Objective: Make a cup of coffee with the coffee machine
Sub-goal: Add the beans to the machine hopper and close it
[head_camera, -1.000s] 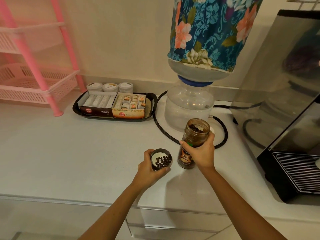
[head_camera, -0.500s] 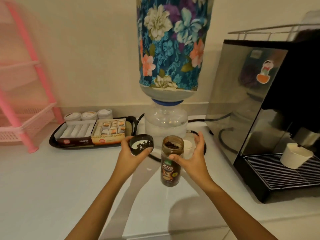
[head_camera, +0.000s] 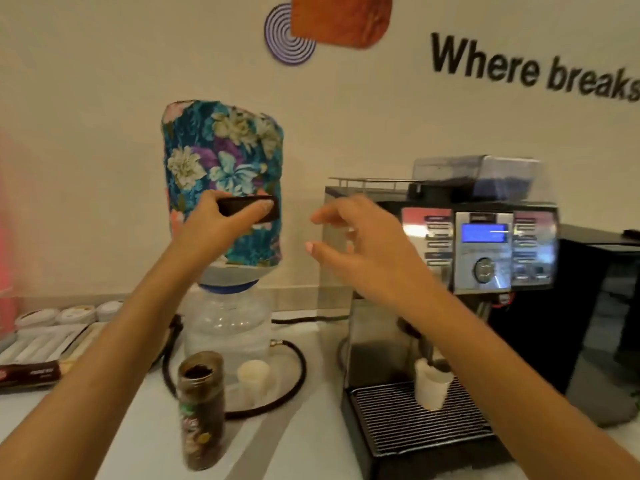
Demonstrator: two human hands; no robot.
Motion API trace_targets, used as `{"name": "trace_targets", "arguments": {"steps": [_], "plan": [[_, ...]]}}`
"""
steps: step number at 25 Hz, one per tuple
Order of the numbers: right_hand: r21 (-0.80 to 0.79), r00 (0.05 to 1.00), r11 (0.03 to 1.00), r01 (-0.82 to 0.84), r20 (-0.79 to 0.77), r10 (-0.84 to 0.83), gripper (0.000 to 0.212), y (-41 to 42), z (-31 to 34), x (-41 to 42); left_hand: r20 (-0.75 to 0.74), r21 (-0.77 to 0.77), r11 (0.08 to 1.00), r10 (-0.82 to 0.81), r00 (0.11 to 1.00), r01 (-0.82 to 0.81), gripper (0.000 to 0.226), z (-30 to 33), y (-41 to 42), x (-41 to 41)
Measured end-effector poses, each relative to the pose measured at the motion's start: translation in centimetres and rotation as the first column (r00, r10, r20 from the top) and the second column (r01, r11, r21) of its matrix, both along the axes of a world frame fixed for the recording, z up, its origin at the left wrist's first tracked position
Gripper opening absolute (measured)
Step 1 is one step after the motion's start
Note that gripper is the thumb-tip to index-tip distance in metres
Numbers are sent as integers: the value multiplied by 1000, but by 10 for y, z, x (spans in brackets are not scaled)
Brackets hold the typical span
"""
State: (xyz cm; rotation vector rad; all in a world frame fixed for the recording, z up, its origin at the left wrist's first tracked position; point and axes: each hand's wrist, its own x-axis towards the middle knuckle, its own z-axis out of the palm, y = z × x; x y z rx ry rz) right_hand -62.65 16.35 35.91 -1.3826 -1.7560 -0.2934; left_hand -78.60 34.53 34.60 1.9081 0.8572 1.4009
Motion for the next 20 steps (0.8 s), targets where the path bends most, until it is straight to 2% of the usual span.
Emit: {"name": "trace_targets", "arguments": {"steps": [4,7,11,15,18,20], "plan": [[-131,983,985,115,158,-94,28,-50,53,71,-32,55,998,23,999,-21,79,49,-22,61],[-140,961,966,218,202,-188,30,-62,83,134,-78,43,999,10,997,-7,88,80,-32,108],[-169,949,940,297,158,-272,26,-44,111,218,-54,12,992,-126,991,127,60,106,-29,163],[-101,946,942,320,83,-312,21,-14,138,290,-76,25,987,-158,985,160,39,115,-13,210],[-100,948,944,316,80,-308,22,13,156,328,-141,39,980,-187,972,194,49,122,7,238],[-124,938,934,335,135,-319,23,34,168,346,-169,31,976,-209,963,217,60,128,19,253]]}}
